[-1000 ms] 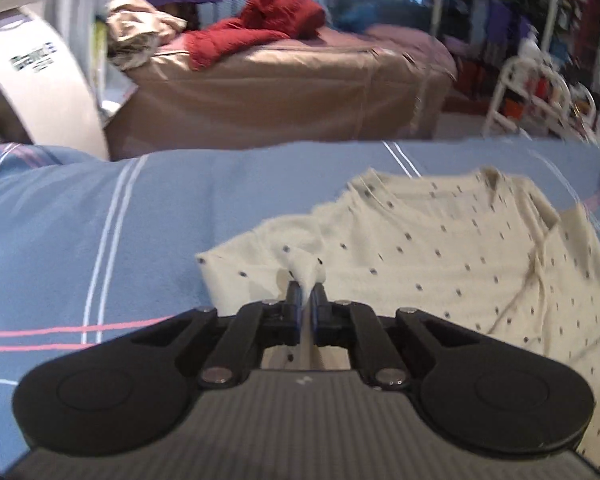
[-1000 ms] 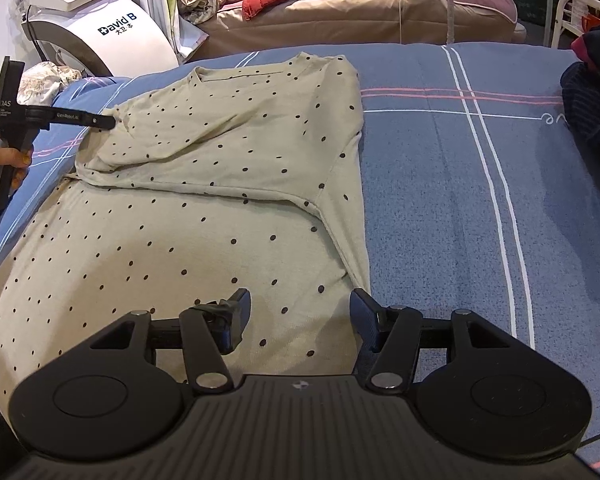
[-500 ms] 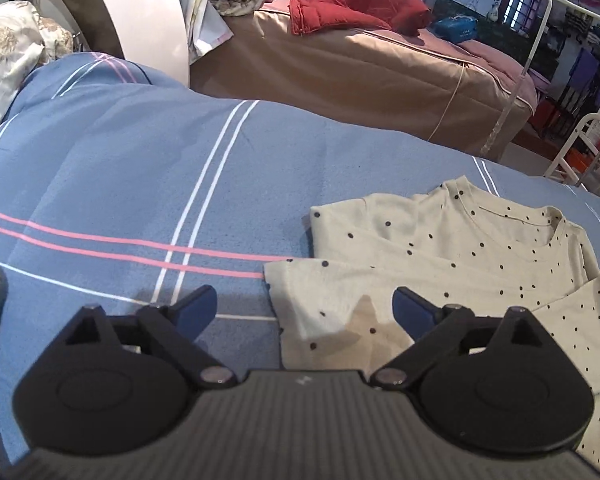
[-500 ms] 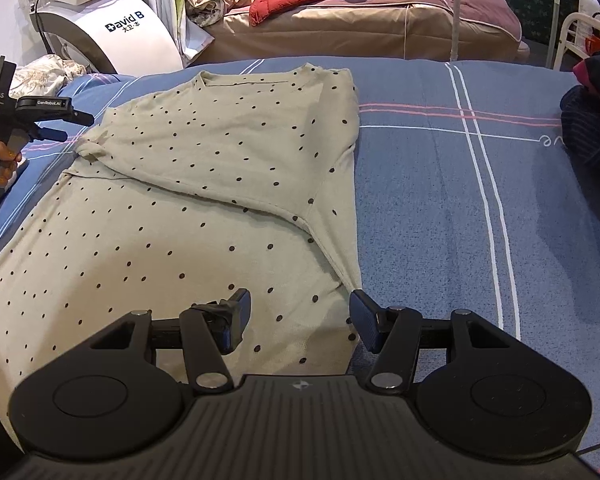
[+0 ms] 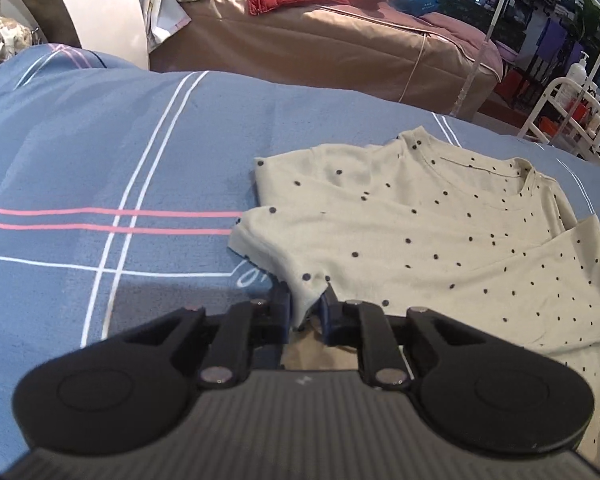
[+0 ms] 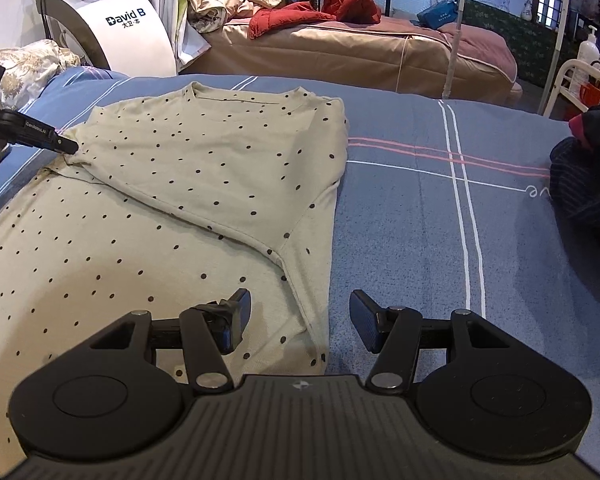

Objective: Fold small clothes
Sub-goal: 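Fold the held edge inward and open the left gripper, then grasp the dress edge with the right gripper and fold it over, then grasp the dress hem with the left gripper while the right gripper grasps the hem beside it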

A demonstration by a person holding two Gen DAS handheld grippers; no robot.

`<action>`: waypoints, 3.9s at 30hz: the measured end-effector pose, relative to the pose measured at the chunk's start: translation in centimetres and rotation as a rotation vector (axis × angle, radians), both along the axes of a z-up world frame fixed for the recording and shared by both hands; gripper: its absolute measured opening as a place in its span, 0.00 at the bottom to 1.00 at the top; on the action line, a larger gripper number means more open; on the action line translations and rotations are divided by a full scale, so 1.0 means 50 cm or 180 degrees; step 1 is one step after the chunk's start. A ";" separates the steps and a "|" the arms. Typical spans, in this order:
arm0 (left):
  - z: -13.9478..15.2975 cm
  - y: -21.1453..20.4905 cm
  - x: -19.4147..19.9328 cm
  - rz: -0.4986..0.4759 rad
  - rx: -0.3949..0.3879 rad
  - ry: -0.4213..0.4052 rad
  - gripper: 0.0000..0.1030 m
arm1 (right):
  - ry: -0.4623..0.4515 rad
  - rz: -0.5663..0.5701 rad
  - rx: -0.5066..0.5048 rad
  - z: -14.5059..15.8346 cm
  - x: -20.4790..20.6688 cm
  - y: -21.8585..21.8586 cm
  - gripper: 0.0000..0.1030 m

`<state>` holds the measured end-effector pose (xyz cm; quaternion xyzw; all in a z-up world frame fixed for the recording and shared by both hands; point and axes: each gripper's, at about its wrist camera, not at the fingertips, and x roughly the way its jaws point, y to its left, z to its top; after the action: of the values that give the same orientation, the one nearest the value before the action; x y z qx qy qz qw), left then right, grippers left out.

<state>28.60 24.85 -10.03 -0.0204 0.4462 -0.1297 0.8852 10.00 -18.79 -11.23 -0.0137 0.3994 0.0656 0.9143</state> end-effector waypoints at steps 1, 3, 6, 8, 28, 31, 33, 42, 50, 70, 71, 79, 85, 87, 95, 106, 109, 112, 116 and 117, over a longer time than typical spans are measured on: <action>0.014 -0.011 -0.006 -0.0057 0.0172 -0.0087 0.13 | -0.0013 0.0020 -0.0020 -0.001 0.005 0.002 0.90; 0.032 -0.025 -0.025 -0.0126 0.0450 -0.0167 0.15 | -0.0054 0.0080 -0.0109 -0.003 0.016 0.010 0.90; 0.036 -0.023 -0.050 -0.0131 0.0636 -0.0102 0.24 | -0.0109 0.0189 -0.0397 -0.013 0.037 0.028 0.83; 0.026 -0.014 -0.062 -0.0081 0.0814 0.0005 0.41 | -0.0103 0.0249 -0.0568 -0.022 0.051 0.038 0.80; 0.064 -0.080 -0.105 -0.0176 0.0294 -0.0184 0.91 | 0.0310 -0.0444 0.1895 -0.045 0.276 -0.194 0.94; 0.035 -0.127 -0.129 -0.0355 0.0316 -0.0085 0.91 | 0.0357 -0.0703 0.2601 -0.104 0.313 -0.208 0.90; 0.018 -0.147 -0.143 -0.0440 0.0309 -0.0013 0.91 | 0.0413 -0.0816 0.3083 -0.130 0.331 -0.212 0.72; -0.022 -0.156 -0.158 -0.0394 0.0253 0.0163 0.92 | 0.0237 -0.1357 0.3081 -0.067 0.300 -0.260 0.06; -0.025 -0.145 -0.150 -0.0310 0.0283 0.0160 0.95 | 0.0163 -0.1037 0.1651 0.010 0.340 -0.240 0.38; -0.049 -0.043 -0.108 0.0355 0.1166 -0.0274 1.00 | -0.0143 0.0368 -0.0022 -0.037 0.171 -0.038 0.40; -0.051 -0.031 -0.105 0.0404 0.1046 -0.0235 1.00 | -0.0164 0.0361 0.0011 -0.037 0.171 -0.044 0.40; -0.021 -0.012 -0.152 0.0255 0.0913 -0.0091 1.00 | -0.0267 0.0227 0.0167 0.023 0.098 -0.024 0.61; 0.040 0.076 -0.338 0.0077 0.0447 -0.0207 1.00 | -0.0267 0.0446 0.0443 0.060 -0.086 -0.023 0.87; 0.045 0.122 -0.404 0.0226 0.0254 -0.0150 1.00 | -0.0252 0.0498 0.0411 0.059 -0.150 -0.013 0.87; 0.008 0.190 -0.634 0.0312 -0.0008 -0.0113 1.00 | 0.0014 0.0474 0.0305 0.027 -0.311 0.015 0.86; -0.025 0.160 -0.715 0.0099 0.0029 -0.0200 0.79 | 0.0226 0.0231 0.0406 -0.003 -0.400 0.002 0.82; -0.029 0.162 -0.724 0.0084 -0.0028 -0.0213 0.73 | 0.0312 0.0146 0.0570 -0.014 -0.409 -0.009 0.82; -0.034 0.162 -0.732 0.0046 -0.0029 -0.0226 0.62 | 0.0406 0.0136 0.0694 -0.022 -0.413 -0.010 0.82; -0.036 0.170 -0.732 0.0053 -0.0063 -0.0204 0.25 | 0.0611 0.0206 0.0790 -0.034 -0.416 -0.007 0.77; -0.038 0.175 -0.730 0.0076 -0.0134 -0.0184 0.24 | 0.0653 0.0200 0.0829 -0.039 -0.416 -0.010 0.75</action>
<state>-7.90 33.60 -11.94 -0.0405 0.4174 -0.1290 0.8986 -10.79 -19.30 -13.19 0.0993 0.4781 0.1464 0.8603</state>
